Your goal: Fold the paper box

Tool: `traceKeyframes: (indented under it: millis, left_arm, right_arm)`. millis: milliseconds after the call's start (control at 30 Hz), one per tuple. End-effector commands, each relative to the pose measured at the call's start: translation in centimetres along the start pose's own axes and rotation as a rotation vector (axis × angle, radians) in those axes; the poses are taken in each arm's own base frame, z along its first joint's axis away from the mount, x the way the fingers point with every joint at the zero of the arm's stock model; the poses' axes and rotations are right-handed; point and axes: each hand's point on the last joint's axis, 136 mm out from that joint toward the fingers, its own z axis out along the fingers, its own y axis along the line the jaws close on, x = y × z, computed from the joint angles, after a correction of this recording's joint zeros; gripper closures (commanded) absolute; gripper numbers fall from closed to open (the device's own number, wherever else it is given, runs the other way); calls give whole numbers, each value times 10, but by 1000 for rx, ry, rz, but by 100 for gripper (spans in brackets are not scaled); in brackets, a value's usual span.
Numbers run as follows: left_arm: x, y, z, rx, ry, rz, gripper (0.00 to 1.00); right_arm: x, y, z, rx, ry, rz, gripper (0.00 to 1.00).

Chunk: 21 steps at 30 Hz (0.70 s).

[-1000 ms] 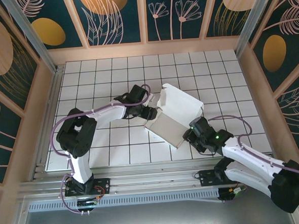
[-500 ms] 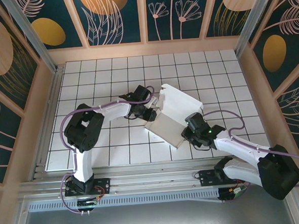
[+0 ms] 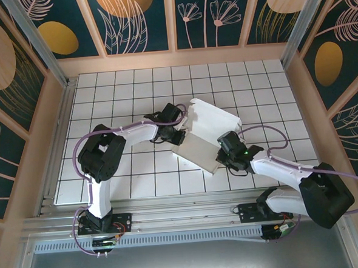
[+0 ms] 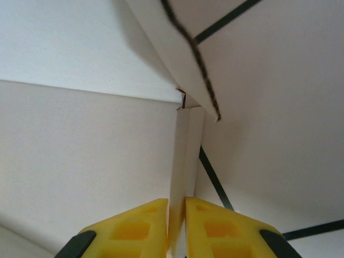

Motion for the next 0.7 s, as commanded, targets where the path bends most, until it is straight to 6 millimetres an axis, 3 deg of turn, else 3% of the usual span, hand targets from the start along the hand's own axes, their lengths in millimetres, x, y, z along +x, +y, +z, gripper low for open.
traceKeyframes:
  millis: [0, 167, 300, 467, 567, 667]
  left_arm:
    - [16, 13, 7, -126, 49, 33, 93]
    - [14, 14, 10, -263, 10, 91, 95]
    - [19, 14, 19, -272, 5, 66, 95]
    - [47, 2, 40, -236, 18, 78, 97]
    - [68, 9, 44, -283, 53, 128, 97]
    - [77, 19, 38, -332, 81, 162, 87]
  right_arm:
    - [-16, 5, -1, 26, -85, -58, 84]
    - [-17, 19, 0, 12, -110, -112, 84]
    - [-11, 25, 5, -21, -101, -114, 84]
    - [-4, 23, 8, -59, -86, -92, 85]
    - [-4, 22, 6, -73, -96, -87, 85]
    - [-5, 23, 4, -78, -103, -99, 85]
